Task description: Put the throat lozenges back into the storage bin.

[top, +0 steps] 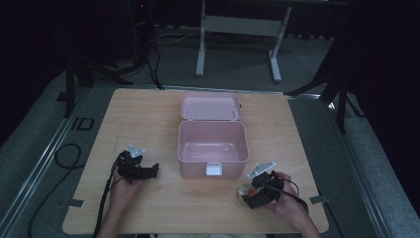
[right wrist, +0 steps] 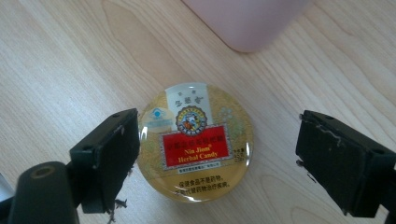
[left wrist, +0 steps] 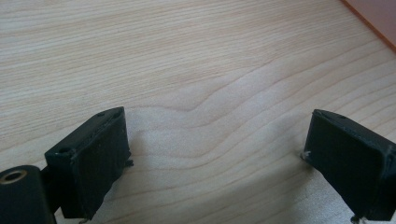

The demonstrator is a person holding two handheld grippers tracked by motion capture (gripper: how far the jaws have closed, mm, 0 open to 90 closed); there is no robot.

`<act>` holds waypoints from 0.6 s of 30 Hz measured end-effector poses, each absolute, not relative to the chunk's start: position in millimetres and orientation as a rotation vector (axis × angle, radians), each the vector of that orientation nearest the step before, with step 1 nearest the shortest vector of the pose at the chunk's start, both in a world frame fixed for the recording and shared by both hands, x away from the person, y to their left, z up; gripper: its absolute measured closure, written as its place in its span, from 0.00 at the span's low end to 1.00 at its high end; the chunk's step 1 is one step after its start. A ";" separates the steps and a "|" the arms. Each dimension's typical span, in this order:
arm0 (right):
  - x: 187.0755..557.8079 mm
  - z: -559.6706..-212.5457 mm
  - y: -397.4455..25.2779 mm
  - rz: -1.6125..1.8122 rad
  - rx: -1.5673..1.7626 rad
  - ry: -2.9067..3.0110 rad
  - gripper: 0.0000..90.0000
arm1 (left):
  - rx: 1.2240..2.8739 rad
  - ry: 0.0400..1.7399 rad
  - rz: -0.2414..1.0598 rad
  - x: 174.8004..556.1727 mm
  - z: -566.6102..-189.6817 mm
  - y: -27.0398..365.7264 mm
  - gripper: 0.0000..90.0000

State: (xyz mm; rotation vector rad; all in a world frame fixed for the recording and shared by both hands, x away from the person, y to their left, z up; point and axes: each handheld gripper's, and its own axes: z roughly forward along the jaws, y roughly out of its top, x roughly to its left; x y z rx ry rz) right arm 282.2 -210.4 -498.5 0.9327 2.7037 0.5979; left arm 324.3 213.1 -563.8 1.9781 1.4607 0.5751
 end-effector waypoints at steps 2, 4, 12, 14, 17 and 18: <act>282.2 -499.9 -208.4 0.580 0.928 2.715 0.15 | 1.979 1.461 0.575 324.3 -563.8 213.2 0.08; 282.4 -500.7 -207.6 0.573 0.923 2.719 0.15 | 1.978 1.461 0.575 324.3 -563.9 213.1 0.08; 282.5 -503.1 -202.7 0.545 0.912 2.747 0.15 | 1.979 1.460 0.575 324.3 -563.8 213.2 0.08; 282.7 -504.1 -201.9 0.541 0.909 2.753 0.15 | 1.979 1.461 0.575 324.3 -563.8 213.1 0.08; 283.0 -505.8 -200.8 0.534 0.912 2.763 0.15 | 1.978 1.461 0.575 324.3 -563.8 213.1 0.08; 283.0 -505.8 -200.8 0.534 0.912 2.763 0.15 | 1.979 1.461 0.575 324.3 -563.8 213.1 0.08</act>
